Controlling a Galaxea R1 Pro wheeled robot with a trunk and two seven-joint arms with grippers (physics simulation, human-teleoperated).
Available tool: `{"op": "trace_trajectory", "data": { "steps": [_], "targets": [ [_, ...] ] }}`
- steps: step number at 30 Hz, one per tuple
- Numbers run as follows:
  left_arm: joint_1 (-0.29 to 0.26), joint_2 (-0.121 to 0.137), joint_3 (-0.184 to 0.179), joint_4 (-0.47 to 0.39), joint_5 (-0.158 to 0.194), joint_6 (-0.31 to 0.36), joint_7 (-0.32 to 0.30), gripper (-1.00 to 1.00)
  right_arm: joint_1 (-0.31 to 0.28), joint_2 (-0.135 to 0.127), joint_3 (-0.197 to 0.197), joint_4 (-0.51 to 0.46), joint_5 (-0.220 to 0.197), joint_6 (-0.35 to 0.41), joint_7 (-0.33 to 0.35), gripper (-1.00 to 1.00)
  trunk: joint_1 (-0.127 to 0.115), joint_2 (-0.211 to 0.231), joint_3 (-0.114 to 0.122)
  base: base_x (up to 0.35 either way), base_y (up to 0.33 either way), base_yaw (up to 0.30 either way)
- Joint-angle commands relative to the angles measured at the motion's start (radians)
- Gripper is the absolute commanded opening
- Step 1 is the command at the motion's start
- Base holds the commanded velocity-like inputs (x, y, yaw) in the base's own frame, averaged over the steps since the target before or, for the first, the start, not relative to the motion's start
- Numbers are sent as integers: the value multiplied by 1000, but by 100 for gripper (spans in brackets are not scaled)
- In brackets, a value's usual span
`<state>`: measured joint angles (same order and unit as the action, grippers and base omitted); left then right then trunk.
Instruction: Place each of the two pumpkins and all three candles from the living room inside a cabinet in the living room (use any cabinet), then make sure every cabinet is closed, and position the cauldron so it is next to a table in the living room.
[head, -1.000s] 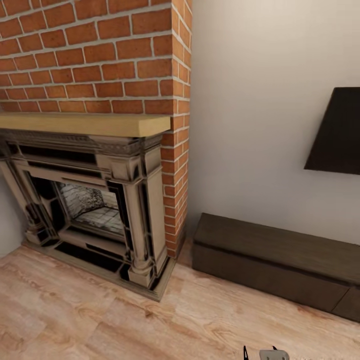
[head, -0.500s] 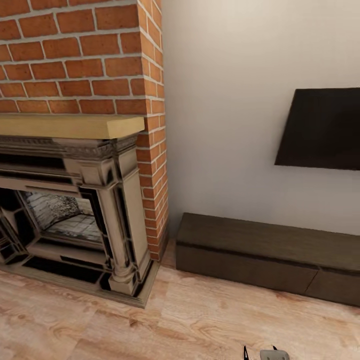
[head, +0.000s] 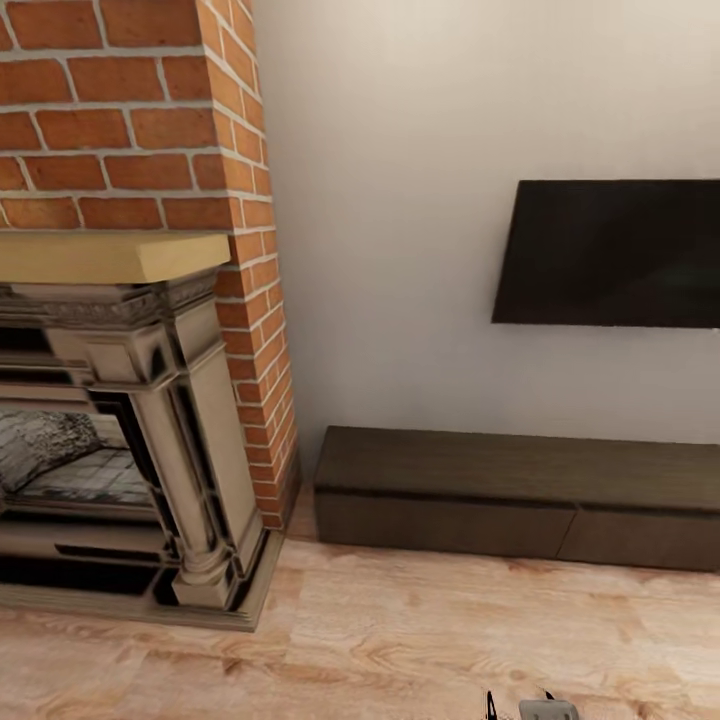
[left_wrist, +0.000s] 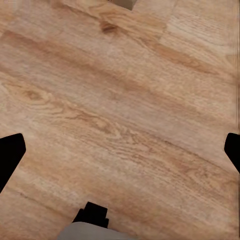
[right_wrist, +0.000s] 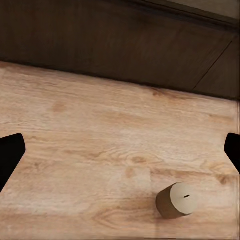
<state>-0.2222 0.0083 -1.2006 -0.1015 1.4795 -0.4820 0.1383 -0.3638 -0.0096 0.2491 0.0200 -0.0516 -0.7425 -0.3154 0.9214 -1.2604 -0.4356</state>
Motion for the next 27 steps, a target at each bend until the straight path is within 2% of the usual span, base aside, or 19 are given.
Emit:
{"op": "trace_trajectory", "data": {
  "steps": [1,18,27],
  "targets": [
    [0,1,-8,-3,2,-3,9,100,-1,0,9,2,-5,-3,-4,100,0,-1,-1,90,0,-296],
    [0,1,-8,-3,2,-3,9,100,-1,1,9,3,-5,-3,-4,100,0,-1,-1,294,0,-292],
    [0,1,-8,-3,2,-3,9,100,-1,1,9,3,-4,-2,-4,100,0,-1,-1,330,0,-70]
  ]
}}
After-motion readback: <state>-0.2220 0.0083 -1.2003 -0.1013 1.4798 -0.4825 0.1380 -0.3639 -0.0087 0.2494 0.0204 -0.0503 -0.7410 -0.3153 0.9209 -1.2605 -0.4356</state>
